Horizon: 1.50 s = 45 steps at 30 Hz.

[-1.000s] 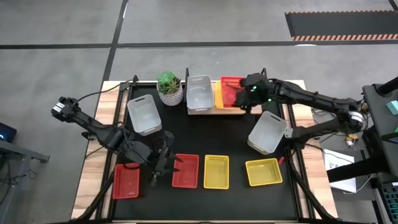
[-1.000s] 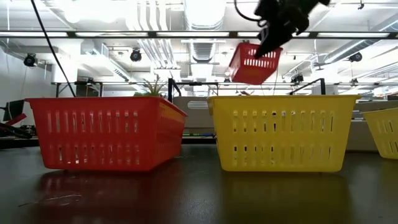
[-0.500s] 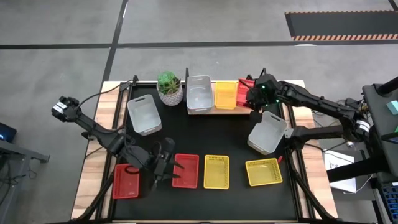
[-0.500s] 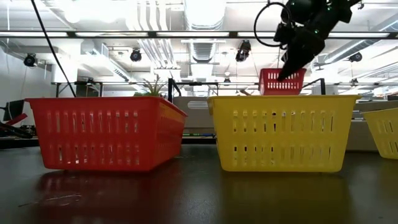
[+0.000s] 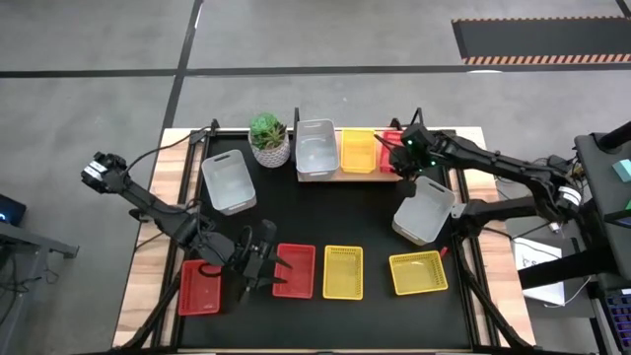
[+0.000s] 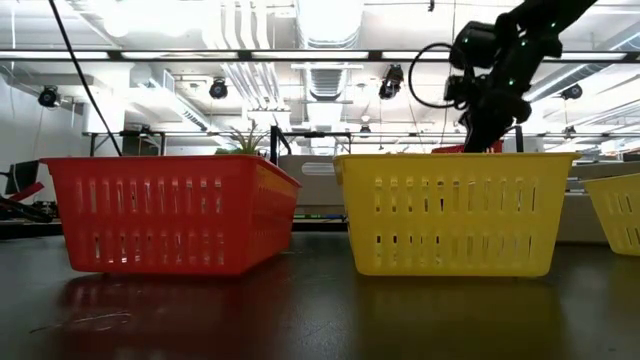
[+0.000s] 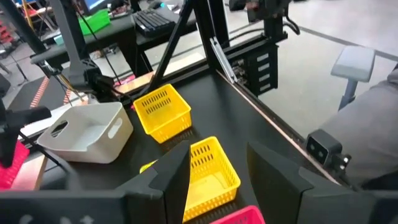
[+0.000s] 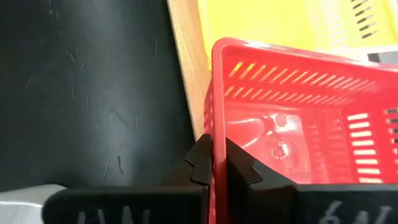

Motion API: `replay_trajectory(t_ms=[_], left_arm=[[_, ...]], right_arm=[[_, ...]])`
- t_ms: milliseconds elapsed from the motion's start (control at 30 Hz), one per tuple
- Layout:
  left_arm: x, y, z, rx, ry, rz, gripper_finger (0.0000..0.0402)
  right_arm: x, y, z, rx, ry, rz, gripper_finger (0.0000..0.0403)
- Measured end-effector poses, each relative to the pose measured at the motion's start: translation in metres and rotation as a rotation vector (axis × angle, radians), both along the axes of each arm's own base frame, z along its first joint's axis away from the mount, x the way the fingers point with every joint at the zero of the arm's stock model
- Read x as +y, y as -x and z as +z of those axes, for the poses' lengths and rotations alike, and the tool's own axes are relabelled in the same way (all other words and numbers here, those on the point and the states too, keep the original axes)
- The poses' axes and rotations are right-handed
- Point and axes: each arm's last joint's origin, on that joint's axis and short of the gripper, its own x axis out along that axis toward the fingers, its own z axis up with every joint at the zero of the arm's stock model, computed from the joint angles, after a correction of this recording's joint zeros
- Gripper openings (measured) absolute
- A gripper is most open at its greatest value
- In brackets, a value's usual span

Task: Stack baskets on shelf by color
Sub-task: Put the top red bin on the shelf, then adjust the gray bin on the shelf

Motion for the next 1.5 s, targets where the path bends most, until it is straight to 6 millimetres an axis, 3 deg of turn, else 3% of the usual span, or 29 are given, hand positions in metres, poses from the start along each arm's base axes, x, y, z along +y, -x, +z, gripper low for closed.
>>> replay_trajectory(t_ms=[267,533,933,1233,1400,1500], left_arm=[[0.001,0.001,0.012,-0.038,0.020,-0.001,0.0141],[0.001,0.001,0.012,-0.035,0.019,-0.001,0.0141],[0.001,0.001,0.012,-0.048,-0.008,-0.009,0.0141],[0.001,0.002,-0.003,-0.008,-0.027,-0.005,0.0141],[0.003,0.004,-0.020,0.017,-0.028,0.003,0.0141],[0.006,0.002,-0.020,-0.004,-0.068,0.030,0.0141]], right_arm=[[-0.010,-0.010,-0.017,0.089,0.031,0.019,0.0008],[-0.011,-0.011,-0.023,0.127,0.038,0.060,0.0011],[-0.013,-0.008,-0.022,0.200,0.121,0.057,0.0083],[0.001,-0.003,-0.004,0.075,0.058,-0.082,0.0116],[0.020,-0.005,0.013,-0.080,-0.011,-0.116,0.0104],[0.032,-0.010,0.024,-0.175,0.000,-0.090,0.0090]])
